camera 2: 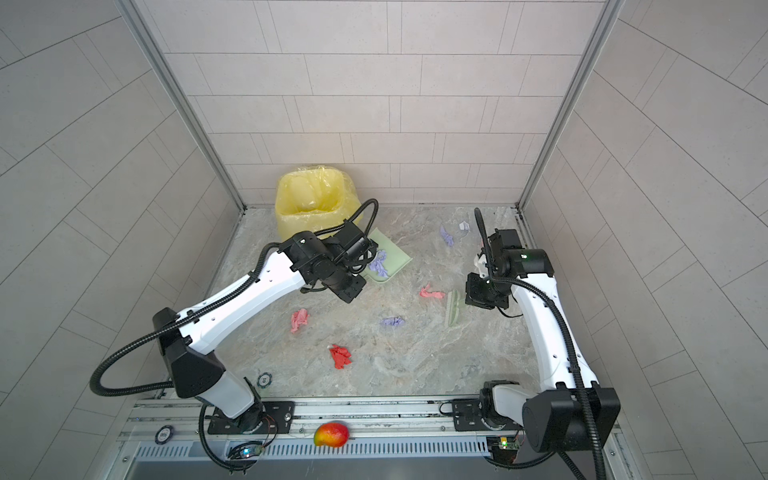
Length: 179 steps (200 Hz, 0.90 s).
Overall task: Sweep away the paper scraps from the table
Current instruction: 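Lift the dustpan with the left gripper and carry it toward the yellow bin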
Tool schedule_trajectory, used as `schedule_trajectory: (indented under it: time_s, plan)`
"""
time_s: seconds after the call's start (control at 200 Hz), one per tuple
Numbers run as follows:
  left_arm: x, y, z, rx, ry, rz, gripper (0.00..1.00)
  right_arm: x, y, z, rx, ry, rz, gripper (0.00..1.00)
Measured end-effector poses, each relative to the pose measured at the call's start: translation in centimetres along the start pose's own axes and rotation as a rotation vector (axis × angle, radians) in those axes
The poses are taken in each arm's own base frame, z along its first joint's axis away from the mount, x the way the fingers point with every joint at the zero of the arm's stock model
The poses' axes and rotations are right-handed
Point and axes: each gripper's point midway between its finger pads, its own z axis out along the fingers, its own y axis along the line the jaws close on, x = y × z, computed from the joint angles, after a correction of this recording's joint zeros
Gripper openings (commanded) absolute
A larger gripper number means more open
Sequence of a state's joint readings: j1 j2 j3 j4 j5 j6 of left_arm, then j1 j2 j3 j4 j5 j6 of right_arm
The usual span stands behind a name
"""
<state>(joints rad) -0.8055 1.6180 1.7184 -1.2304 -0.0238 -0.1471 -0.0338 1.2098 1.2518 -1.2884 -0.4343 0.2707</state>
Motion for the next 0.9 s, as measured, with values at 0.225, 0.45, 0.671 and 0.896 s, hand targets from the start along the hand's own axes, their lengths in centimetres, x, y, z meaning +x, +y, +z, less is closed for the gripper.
schedule_trajectory:
  time_s: [0.225, 0.45, 0.671, 0.896]
  plan:
    - [0.0, 5.2, -4.0, -0.092, -0.062, -0.165, 0.0, -0.1, 0.3, 0.0, -0.019, -0.002, -0.002, 0.0]
    - [2.0, 11.1, -6.1, -0.205, -0.036, -0.317, 0.0, -0.2, 0.6, 0.0, -0.034, -0.003, 0.001, 0.0]
    - [4.0, 16.4, -6.9, -0.289, -0.015, -0.462, 0.0, -0.8, 1.1, -0.1, -0.049, -0.012, 0.001, 0.0]
    - [6.5, 21.2, -7.6, -0.364, 0.014, -0.577, 0.0, -1.0, 1.6, 0.0, -0.067, -0.014, -0.003, 0.0]
